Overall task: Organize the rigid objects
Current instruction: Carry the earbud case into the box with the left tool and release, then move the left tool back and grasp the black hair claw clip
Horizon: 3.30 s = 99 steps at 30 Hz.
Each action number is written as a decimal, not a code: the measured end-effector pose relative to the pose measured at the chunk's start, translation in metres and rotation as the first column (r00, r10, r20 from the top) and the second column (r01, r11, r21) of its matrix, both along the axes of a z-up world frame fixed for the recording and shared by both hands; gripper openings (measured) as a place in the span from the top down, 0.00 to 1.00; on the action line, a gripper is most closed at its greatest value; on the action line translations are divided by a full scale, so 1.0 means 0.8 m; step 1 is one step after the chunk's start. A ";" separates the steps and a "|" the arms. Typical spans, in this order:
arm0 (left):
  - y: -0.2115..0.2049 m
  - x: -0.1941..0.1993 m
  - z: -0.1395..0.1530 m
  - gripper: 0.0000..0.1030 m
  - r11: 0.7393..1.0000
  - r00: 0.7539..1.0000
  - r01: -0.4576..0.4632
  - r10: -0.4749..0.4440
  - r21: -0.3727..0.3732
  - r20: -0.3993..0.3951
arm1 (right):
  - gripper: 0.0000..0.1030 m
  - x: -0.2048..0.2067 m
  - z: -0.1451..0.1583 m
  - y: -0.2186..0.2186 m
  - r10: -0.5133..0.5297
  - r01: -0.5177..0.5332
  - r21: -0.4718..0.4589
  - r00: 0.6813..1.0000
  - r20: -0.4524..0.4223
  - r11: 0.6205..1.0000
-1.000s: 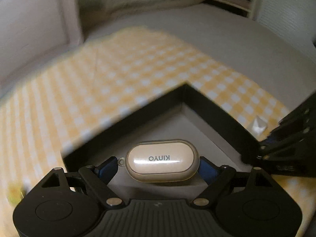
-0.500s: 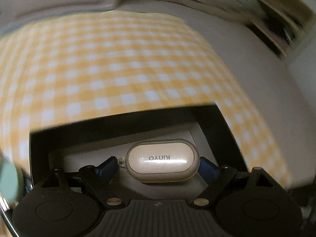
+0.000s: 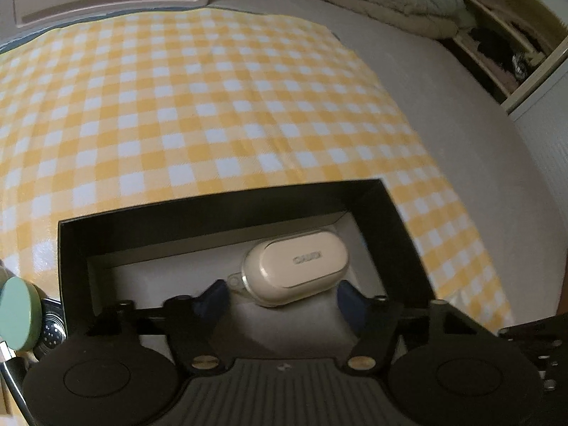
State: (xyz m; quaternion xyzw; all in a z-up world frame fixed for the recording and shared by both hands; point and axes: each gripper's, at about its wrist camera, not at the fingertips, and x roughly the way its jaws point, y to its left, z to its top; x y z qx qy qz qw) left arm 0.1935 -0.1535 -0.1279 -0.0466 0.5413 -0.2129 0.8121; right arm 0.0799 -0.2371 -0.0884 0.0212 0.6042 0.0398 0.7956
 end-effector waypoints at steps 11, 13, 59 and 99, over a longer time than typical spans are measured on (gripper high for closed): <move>-0.023 0.008 -0.014 0.49 0.999 0.999 0.031 -0.030 -0.026 0.036 | 0.96 0.000 0.001 0.000 0.007 -0.007 -0.002 1.000 0.001 1.000; -0.022 0.006 -0.009 0.47 0.999 0.999 0.033 -0.032 -0.027 0.041 | 0.96 0.000 0.001 0.000 0.008 -0.008 -0.003 1.000 0.001 1.000; 0.122 -0.136 0.119 0.00 0.991 0.967 -0.075 0.046 0.110 0.249 | 0.96 -0.005 0.005 0.002 0.010 -0.010 -0.002 1.000 0.028 1.000; 0.302 -0.080 0.045 0.52 0.935 0.994 -0.043 0.006 0.352 0.106 | 0.96 -0.004 0.006 0.002 0.018 -0.018 -0.011 0.999 0.031 1.000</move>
